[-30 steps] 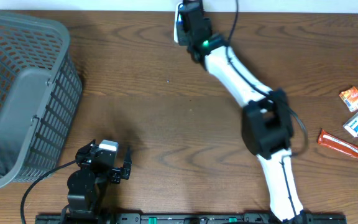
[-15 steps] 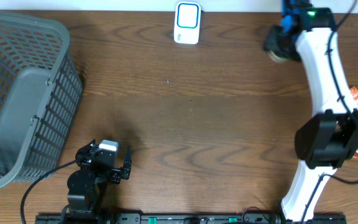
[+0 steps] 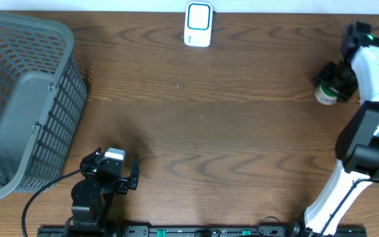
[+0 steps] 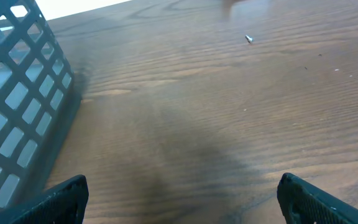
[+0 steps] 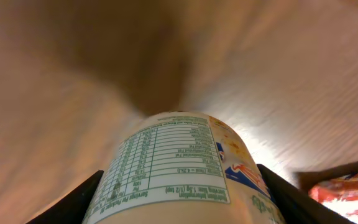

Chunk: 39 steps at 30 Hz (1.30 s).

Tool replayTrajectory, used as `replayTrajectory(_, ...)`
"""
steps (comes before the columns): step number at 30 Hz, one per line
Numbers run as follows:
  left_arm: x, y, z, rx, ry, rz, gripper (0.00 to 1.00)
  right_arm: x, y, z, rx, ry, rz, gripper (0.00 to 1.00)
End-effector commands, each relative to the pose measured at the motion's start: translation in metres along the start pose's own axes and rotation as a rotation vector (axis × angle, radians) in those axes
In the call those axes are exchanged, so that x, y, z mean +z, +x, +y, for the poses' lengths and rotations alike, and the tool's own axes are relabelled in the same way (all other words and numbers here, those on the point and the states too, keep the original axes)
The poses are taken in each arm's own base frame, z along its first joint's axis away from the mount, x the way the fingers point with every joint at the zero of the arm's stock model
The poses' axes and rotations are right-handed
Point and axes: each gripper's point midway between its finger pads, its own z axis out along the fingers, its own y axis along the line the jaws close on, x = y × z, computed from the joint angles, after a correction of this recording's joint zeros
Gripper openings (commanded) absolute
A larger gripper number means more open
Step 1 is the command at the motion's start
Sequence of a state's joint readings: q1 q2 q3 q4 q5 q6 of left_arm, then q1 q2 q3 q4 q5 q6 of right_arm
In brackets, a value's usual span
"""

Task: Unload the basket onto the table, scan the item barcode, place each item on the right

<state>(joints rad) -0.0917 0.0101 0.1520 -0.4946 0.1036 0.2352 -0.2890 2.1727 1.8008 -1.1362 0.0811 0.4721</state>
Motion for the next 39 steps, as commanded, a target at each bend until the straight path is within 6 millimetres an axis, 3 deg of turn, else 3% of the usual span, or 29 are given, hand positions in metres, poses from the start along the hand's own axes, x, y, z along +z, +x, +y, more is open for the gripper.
replayTrajectory(1, 0.002, 0.007, -0.002, -0.011, 0.009, 0.019, 0.98, 0.021, 0.002, -0.03, 0.086, 0.015, 0.031, 0.57)
replayTrajectory(5, 0.002, 0.007, -0.002, -0.012, 0.009, 0.019, 0.98, 0.044, -0.001, -0.064, 0.164, 0.026, 0.039, 0.57)
replayTrajectory(8, 0.002, 0.007, -0.002, -0.011, 0.009, 0.019, 0.98, 0.048, -0.01, -0.095, 0.244, 0.029, 0.035, 0.57)
replayTrajectory(9, 0.002, 0.007, -0.002, -0.011, 0.009, 0.019, 0.98, 0.049, -0.013, -0.102, 0.267, 0.019, 0.034, 0.62)
replayTrajectory(10, 0.002, 0.007, -0.002, -0.011, 0.009, 0.019, 0.98, 0.048, -0.016, -0.108, 0.291, -0.001, 0.038, 0.8)
replayTrajectory(12, 0.002, 0.007, -0.002, -0.011, 0.009, 0.019, 0.98, 0.047, -0.018, -0.112, 0.313, -0.062, 0.056, 0.99)
replayTrajectory(16, 0.002, 0.007, -0.002, -0.011, 0.009, 0.019, 0.98, 0.027, -0.027, -0.106, 0.337, -0.169, 0.063, 0.99)
replayTrajectory(21, 0.002, 0.007, -0.002, -0.011, 0.009, 0.019, 0.98, -0.07, -0.069, -0.074, 0.233, -0.34, -0.15, 0.99)
replayTrajectory(24, 0.002, 0.007, -0.002, -0.011, 0.009, 0.019, 0.98, -0.155, -0.083, -0.056, 0.175, -0.463, -0.331, 0.99)
replayTrajectory(26, 0.002, 0.007, -0.002, -0.011, 0.009, 0.019, 0.98, -0.21, -0.08, -0.053, 0.159, -0.511, -0.441, 0.99)
replayTrajectory(30, 0.002, 0.007, -0.002, -0.011, 0.009, 0.019, 0.98, -0.316, -0.048, -0.048, 0.136, -0.607, -0.637, 0.99)
replayTrajectory(39, 0.002, 0.007, -0.002, -0.011, 0.009, 0.019, 0.98, -0.543, 0.054, -0.016, -0.158, -0.996, -1.238, 0.99)
